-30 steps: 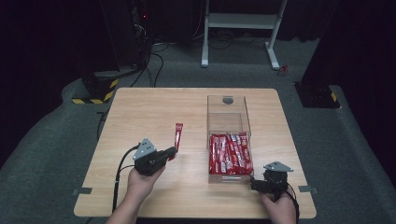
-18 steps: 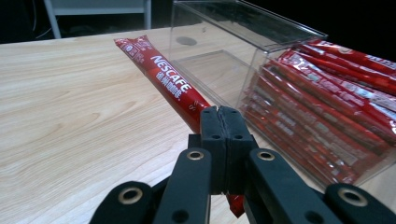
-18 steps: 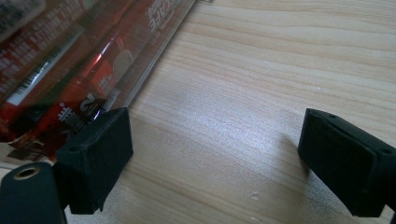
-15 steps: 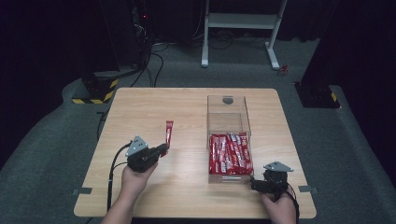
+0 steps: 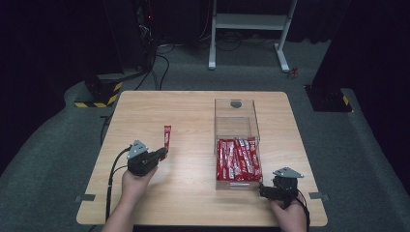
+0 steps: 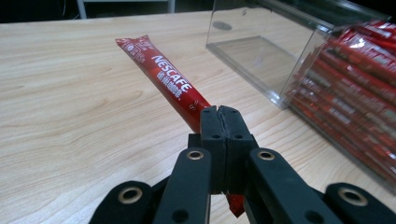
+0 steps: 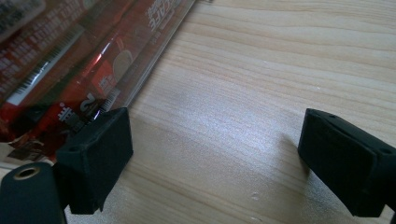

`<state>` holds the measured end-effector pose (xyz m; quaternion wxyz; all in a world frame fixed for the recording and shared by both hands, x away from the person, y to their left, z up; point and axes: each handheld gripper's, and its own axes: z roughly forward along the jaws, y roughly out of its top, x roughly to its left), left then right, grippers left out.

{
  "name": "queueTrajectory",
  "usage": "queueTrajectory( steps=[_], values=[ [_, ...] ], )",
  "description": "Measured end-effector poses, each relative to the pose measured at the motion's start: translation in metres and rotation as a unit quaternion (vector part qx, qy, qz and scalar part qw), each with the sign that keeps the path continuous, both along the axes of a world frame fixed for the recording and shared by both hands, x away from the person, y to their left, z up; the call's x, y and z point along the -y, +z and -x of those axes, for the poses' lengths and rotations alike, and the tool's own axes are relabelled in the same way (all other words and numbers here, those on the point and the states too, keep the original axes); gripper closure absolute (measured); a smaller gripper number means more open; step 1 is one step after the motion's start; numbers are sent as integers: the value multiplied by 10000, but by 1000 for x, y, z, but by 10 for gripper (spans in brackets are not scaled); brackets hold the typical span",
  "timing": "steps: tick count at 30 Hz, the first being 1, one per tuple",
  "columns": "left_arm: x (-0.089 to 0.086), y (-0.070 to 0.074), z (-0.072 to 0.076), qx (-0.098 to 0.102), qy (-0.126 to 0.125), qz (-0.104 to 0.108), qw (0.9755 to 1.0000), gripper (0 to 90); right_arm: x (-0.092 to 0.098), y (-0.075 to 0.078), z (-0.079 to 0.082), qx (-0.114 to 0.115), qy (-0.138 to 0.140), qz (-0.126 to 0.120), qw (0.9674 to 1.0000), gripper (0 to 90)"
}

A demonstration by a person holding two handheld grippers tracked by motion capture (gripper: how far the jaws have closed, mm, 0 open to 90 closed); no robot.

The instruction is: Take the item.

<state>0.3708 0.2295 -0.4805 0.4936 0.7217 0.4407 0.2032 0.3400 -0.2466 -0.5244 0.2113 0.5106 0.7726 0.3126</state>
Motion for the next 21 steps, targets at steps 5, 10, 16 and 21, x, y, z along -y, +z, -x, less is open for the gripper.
queueTrajectory(
  steps=[5, 10, 16, 21],
  values=[
    [-3, -7, -4, -117, 65, -20, 9999, 894, 0, 0, 0, 4, 6, 4, 10000, 98],
    [-4, -13, -7, -216, 119, -94, 9997, 893, 0, 0, 0, 0, 0, 0, 10000, 98],
    [-5, -23, -14, -397, 207, -126, 9989, 892, 0, 0, 0, -1, -1, 0, 10000, 98],
    [-5, -28, -17, -507, 243, -209, 9982, 891, 0, 0, 0, -4, -5, -4, 10000, 99]
  ],
)
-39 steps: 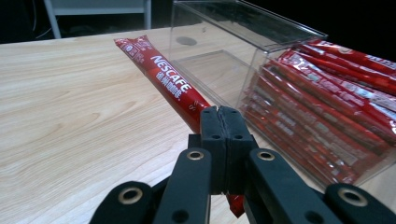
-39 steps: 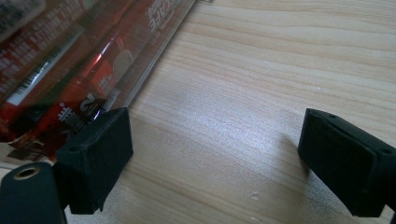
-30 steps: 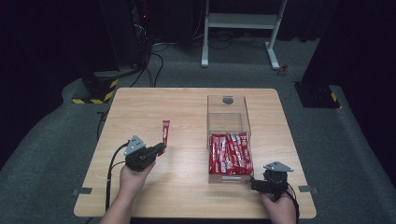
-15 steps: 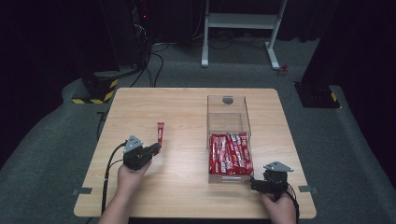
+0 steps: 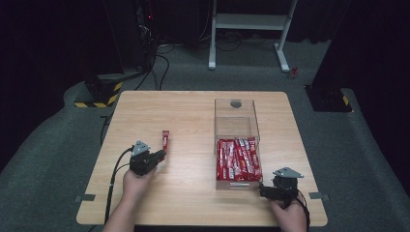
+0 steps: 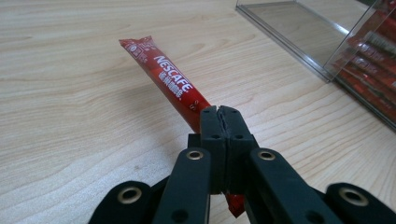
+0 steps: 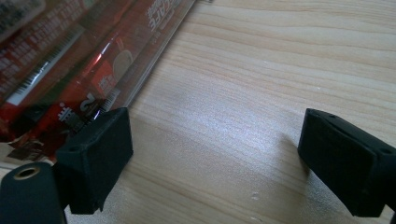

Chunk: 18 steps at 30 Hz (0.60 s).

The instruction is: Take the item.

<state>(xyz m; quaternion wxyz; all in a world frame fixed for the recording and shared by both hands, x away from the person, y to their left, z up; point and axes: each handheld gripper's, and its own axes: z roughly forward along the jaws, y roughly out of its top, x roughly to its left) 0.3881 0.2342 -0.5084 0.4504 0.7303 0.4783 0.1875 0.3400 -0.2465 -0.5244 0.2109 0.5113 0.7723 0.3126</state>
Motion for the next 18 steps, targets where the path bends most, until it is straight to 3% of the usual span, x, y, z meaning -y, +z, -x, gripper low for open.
queueTrajectory(
  steps=[18],
  values=[
    [8, -12, -7, -289, -6, -220, 9993, 886, 0, 0, 0, 5, 4, 5, 10000, 99]
  ],
)
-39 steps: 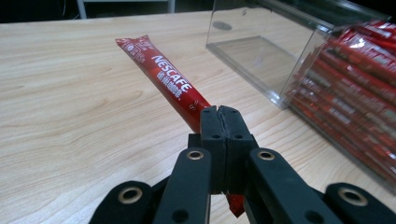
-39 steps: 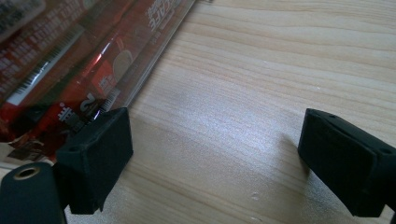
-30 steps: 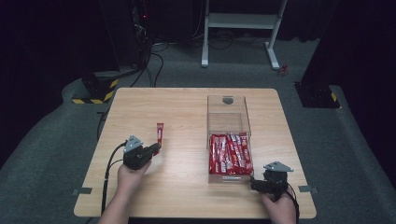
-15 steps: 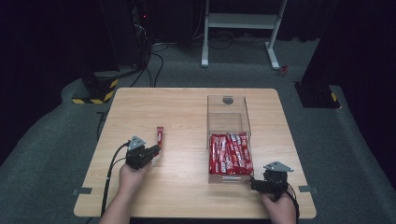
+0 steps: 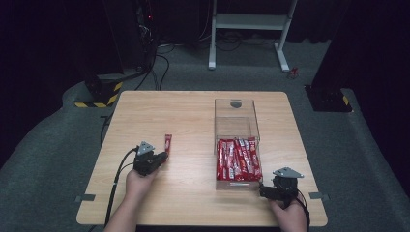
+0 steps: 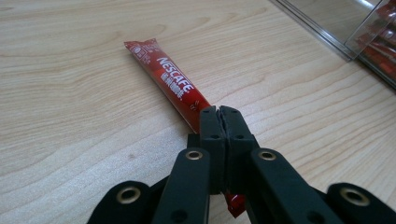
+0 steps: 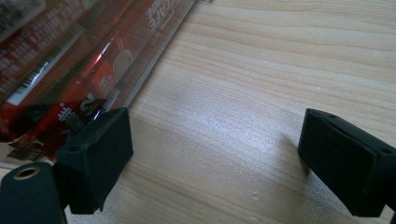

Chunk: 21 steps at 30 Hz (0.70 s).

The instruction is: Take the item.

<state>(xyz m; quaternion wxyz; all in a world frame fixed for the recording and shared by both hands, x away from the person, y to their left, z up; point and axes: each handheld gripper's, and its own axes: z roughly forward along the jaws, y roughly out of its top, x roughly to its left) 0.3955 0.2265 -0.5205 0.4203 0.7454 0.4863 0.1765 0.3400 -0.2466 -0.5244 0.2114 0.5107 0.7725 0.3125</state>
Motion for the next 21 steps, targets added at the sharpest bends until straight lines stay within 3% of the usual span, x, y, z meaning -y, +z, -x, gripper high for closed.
queueTrajectory(
  steps=[6, 12, 21],
  values=[
    [0, 0, 0, -34, -3, -7, 10000, 861, 0, 0, 0, -1, -1, 0, 10000, 99],
    [-2, 4, 2, 120, 4, 36, 9999, 610, 0, 0, 0, 3, 4, 2, 10000, 99],
    [-17, 16, 13, 181, 47, 137, 9997, 498, 0, 0, 0, 0, 0, 0, 10000, 99]
  ],
)
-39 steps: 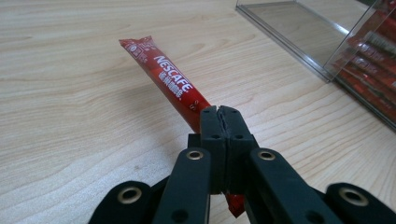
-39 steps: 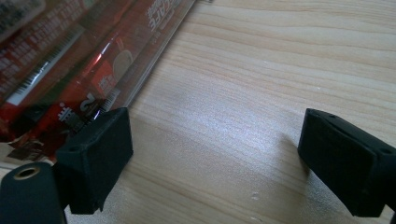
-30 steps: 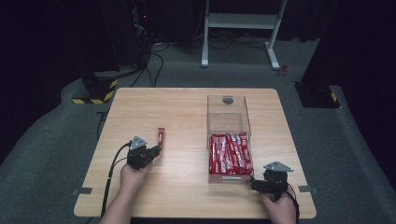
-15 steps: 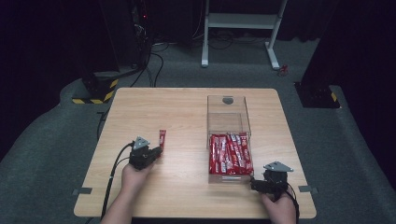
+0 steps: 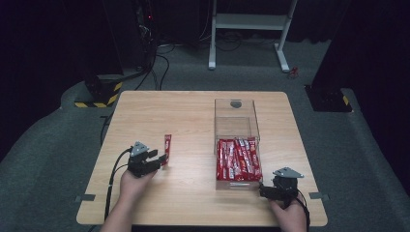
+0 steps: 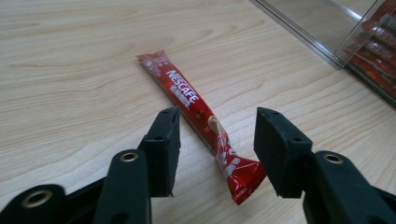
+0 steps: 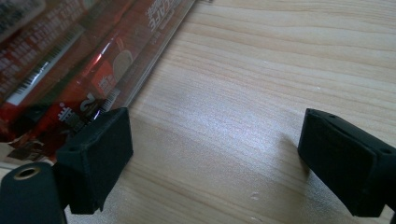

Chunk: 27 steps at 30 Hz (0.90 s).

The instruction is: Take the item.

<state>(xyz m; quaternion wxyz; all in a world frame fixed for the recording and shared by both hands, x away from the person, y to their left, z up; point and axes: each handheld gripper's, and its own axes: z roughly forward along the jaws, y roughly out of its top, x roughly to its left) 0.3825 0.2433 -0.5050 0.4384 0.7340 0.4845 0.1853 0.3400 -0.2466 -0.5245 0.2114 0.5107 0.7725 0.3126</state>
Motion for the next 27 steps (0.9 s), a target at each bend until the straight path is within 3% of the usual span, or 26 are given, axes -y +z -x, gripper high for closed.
queueTrajectory(
  steps=[9, 12, 15, 19, 27],
  values=[
    [-17, 4, 17, 13, 16, -124, 9999, 426, 0, 0, 0, -1, -1, 0, 10000, 99],
    [-22, 2, 25, 27, 37, -255, 9997, 394, 0, 0, 0, 0, 0, 0, 10000, 99],
    [-29, -1, 31, -30, 36, -370, 9993, 373, 0, 0, 0, 0, 0, 1, 10000, 98],
    [-36, -6, 39, -126, 53, -372, 9992, 365, 0, 0, 0, 0, 0, 0, 10000, 99],
    [-47, -13, 58, -246, 15, -686, 9973, 342, 0, 0, 0, -1, -1, -1, 10000, 99]
  ],
)
